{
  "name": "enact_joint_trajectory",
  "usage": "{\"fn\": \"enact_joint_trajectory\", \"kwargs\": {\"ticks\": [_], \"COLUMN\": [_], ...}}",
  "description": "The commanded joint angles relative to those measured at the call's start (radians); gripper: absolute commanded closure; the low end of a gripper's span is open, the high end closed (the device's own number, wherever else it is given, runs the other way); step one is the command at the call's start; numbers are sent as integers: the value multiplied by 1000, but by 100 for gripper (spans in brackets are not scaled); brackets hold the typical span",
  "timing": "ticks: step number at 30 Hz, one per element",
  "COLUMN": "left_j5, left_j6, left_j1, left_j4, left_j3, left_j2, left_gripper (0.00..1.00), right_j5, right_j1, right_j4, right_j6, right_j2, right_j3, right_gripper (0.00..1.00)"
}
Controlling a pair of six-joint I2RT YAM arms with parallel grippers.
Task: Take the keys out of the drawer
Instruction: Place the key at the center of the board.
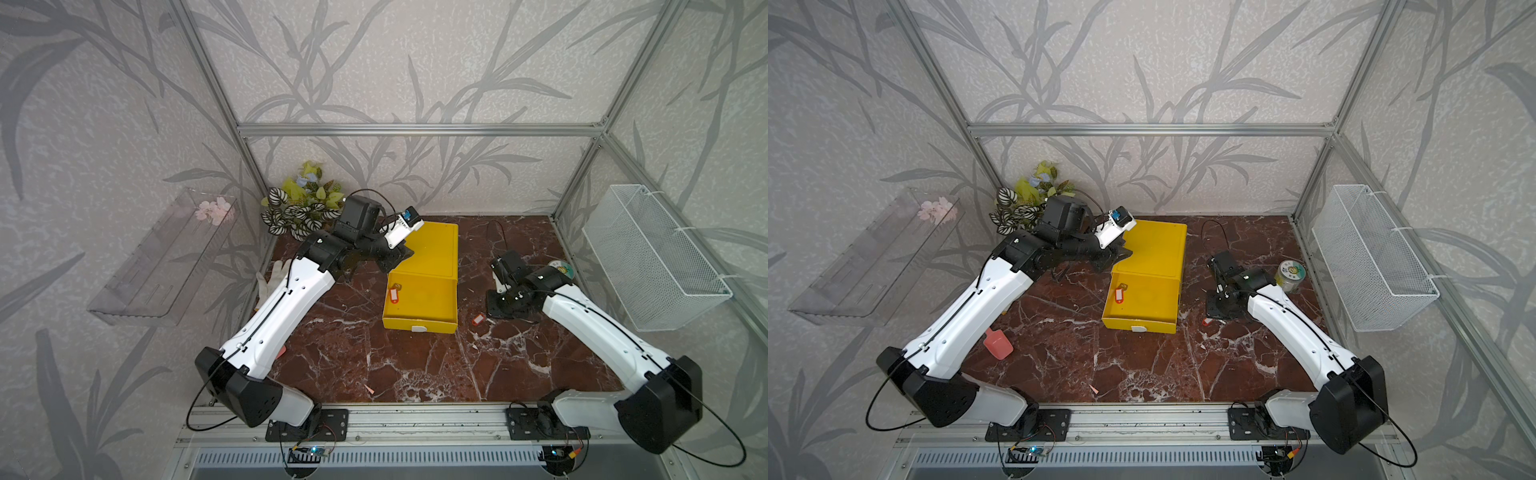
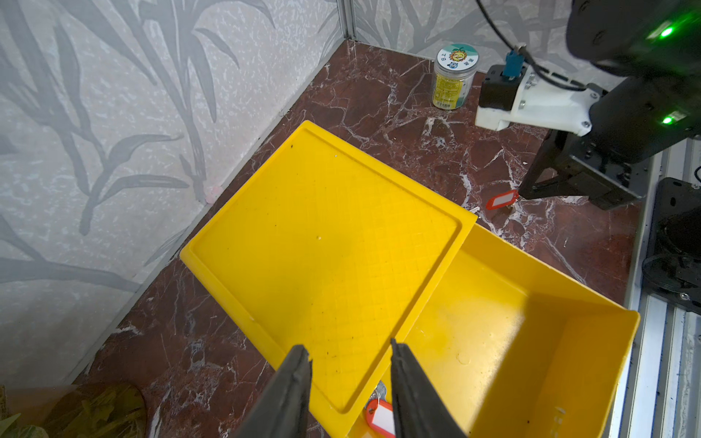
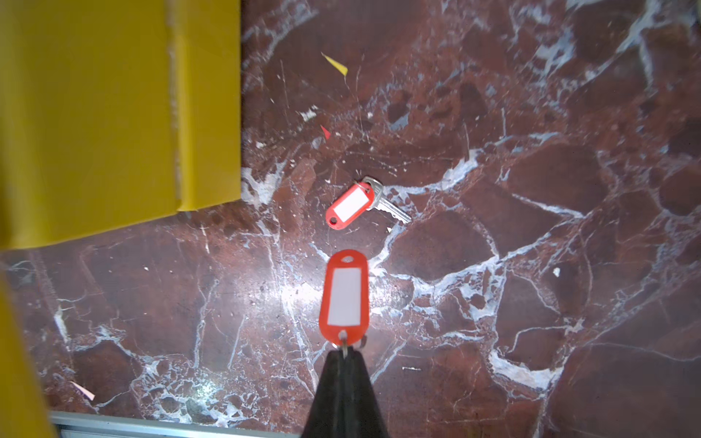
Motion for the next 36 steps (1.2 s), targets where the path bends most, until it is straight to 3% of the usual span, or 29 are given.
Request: {"fn": "enact_joint_trajectory", "kwargs": {"ticks": [1,16,22,25,31,36], "left_j5": [-13,-40,-45,-49,-73,-148], "left_j6": [-13,-28,-22,-22,-27,-139], "left_j1": [-5,-6,-10,-14,-23,-37], "left_j4": [-15,-49,-50,-45,-46,-97], "left_j3": [18,-6,-13,-23,-26,8], "left_j2": [3,-5,-5,-12,-29,-10], "left_gripper": [61,60,55,54,57,58], "right_j5": [-25,-94,-67,-34,17,-52], "right_j1": [-15,-29,-29,-29,-31,-31], "right_j4": [-4,15,-9,-31,-12,107], "right_j6": [10,12,6,6,-25,-126], "right_j2": [30,147,169,154,54,61], "right_j3": [-20,-79,-56,-35,86,326], "right_gripper": [100,100,71,64,65,66]}}
